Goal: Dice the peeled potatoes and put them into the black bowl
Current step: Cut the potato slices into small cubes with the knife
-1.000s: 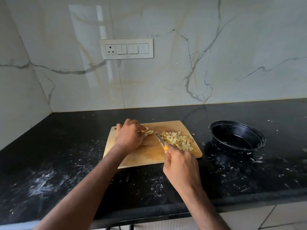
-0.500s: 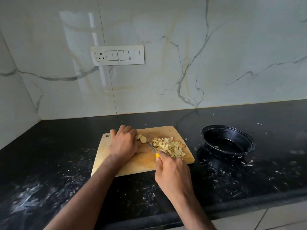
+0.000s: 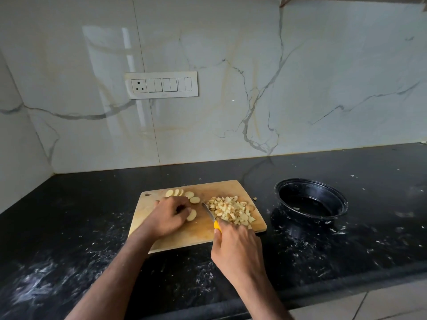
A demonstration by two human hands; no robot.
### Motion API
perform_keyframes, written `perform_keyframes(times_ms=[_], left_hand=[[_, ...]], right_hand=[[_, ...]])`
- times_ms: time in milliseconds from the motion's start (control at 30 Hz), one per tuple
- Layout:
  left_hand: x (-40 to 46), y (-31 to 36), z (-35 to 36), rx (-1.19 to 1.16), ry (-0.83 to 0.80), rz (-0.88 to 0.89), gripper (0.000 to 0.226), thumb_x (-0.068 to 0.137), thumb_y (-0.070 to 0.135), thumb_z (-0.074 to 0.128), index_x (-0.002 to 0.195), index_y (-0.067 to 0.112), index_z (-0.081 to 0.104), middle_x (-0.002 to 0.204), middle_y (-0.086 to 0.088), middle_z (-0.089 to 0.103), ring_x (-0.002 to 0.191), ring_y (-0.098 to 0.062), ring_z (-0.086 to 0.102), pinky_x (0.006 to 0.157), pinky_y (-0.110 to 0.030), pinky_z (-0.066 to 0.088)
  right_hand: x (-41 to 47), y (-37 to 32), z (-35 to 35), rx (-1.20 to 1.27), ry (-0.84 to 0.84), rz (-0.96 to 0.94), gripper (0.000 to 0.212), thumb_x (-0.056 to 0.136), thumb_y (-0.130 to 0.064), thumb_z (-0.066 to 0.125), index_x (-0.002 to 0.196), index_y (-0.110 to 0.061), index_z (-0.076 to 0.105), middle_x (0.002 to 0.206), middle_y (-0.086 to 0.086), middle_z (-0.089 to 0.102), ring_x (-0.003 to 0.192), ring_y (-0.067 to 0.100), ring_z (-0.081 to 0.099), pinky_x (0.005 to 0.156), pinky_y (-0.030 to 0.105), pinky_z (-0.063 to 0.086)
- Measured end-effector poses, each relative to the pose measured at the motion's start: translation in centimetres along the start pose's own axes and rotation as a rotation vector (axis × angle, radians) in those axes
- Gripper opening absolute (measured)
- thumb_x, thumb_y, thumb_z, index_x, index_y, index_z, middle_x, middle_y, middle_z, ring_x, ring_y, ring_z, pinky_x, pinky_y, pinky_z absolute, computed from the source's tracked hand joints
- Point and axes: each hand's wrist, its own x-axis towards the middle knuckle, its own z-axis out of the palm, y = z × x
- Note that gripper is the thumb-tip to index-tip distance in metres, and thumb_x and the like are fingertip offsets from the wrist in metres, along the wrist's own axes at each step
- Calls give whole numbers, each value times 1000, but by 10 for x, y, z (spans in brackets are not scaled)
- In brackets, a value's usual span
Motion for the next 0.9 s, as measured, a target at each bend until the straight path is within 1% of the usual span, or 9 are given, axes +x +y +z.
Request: perform_keyframes(times_ms=[100,167,267,333,433,633,733,833,900], left_hand=[[0,-2,-1,-23,51,51,7,84,32,66,90,31,68,82,17,64,80,-4,57,81,-37,48],[-2,0,-2,-21,45,64,12,85,25,75,93,33,72,85,19,65,81,-2,58,76,-31,48],[-5,1,-6,-58,14,92,10,83,30,79,93,29,78,90,14,72,84,-4,64,74,-27,52],[-6,1,-9,-103,-39,123,12,79,26,82,91,26,79,84,7,73,75,-6,63,68,-27,52],[-7,1,-10,-128,-84,148,15,77,18,84,90,21,78,76,2,68,68,-5,58,61,-21,47],[-6,3,-7,-157,-86,126,14,77,17,84,86,21,75,79,-1,69,70,-6,59,65,-26,50],[-7,4,-5,-148,-80,111,15,77,18,85,88,22,75,79,2,69,70,-5,59,64,-23,49],[-9,8,-1,-164,12,56,17,77,21,87,89,22,76,80,4,69,71,-5,58,63,-19,48],[-11,9,3,-152,63,43,17,77,23,86,91,22,77,81,4,69,73,-8,59,65,-21,49]], right_hand=[[0,-1,-1,-7,-8,-9,25,101,-35,45,115,-24,63,95,-3,71,86,14,68,69,22,47],[0,-1,-1,-21,-7,-12,25,101,-34,45,113,-23,64,95,-3,71,86,13,68,69,22,47],[0,-2,-1,-22,10,-16,25,101,-32,47,115,-23,65,93,-3,72,84,13,69,71,24,51],[0,-2,0,-3,10,-44,27,100,-31,48,119,-23,66,92,-3,73,81,13,69,71,23,52],[-1,-3,2,-20,-31,-68,26,100,-30,48,116,-23,66,90,-3,72,80,13,69,73,24,55],[0,-4,3,-25,-6,-40,24,98,-28,52,115,-21,67,89,-1,73,80,14,69,72,26,55],[1,-3,4,-23,0,-22,22,97,-26,53,112,-21,69,87,-1,73,78,15,70,71,27,58],[1,-2,4,4,22,-73,25,98,-28,54,117,-21,68,84,-2,73,74,13,69,68,24,55],[-2,-2,4,14,5,-140,27,99,-29,52,120,-20,67,82,-4,72,70,12,67,65,21,52]])
